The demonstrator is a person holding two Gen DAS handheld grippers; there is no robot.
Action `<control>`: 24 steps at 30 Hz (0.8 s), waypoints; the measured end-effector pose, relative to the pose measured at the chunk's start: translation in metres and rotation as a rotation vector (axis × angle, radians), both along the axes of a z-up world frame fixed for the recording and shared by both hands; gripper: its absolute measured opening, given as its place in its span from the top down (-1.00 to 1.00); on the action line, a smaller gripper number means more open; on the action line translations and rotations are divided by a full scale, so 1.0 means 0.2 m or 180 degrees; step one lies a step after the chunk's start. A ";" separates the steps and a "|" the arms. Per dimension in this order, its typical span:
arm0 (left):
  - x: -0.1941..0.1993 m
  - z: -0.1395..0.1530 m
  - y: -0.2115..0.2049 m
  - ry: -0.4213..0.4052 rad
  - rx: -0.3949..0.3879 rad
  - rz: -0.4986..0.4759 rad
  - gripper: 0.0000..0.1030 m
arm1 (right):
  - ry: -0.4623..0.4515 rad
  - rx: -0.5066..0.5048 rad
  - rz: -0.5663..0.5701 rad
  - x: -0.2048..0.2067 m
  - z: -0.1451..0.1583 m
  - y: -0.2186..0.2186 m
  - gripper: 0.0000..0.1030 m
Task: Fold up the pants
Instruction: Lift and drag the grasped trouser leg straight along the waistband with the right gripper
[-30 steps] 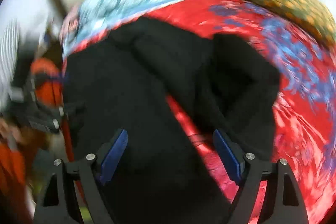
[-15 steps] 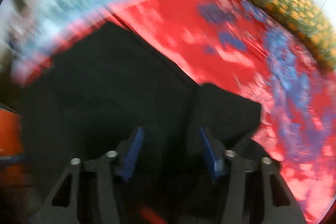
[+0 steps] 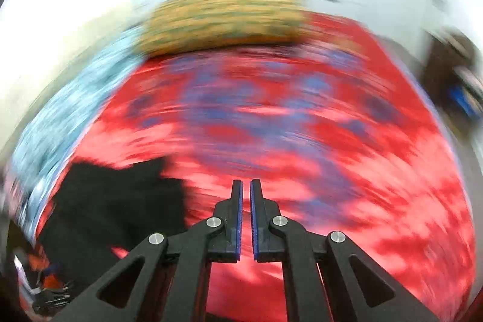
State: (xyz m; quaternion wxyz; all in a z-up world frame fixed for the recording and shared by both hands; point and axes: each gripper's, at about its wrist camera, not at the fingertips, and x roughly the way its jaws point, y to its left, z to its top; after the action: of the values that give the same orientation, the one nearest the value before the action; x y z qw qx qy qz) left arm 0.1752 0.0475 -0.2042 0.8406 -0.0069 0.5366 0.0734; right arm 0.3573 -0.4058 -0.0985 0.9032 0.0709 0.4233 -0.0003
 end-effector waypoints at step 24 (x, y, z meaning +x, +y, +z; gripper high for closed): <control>-0.02 0.02 0.06 -0.0009 -0.0361 0.0133 -0.98 | 0.0264 0.0128 0.2497 0.04 -0.50 1.60 -0.39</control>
State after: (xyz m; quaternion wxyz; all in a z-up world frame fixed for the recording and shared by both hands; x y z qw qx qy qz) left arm 0.1713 0.0605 -0.1994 0.8379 -0.0658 0.5385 0.0603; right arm 0.3643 -0.0848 -0.1985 0.8153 -0.0786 0.4543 0.3503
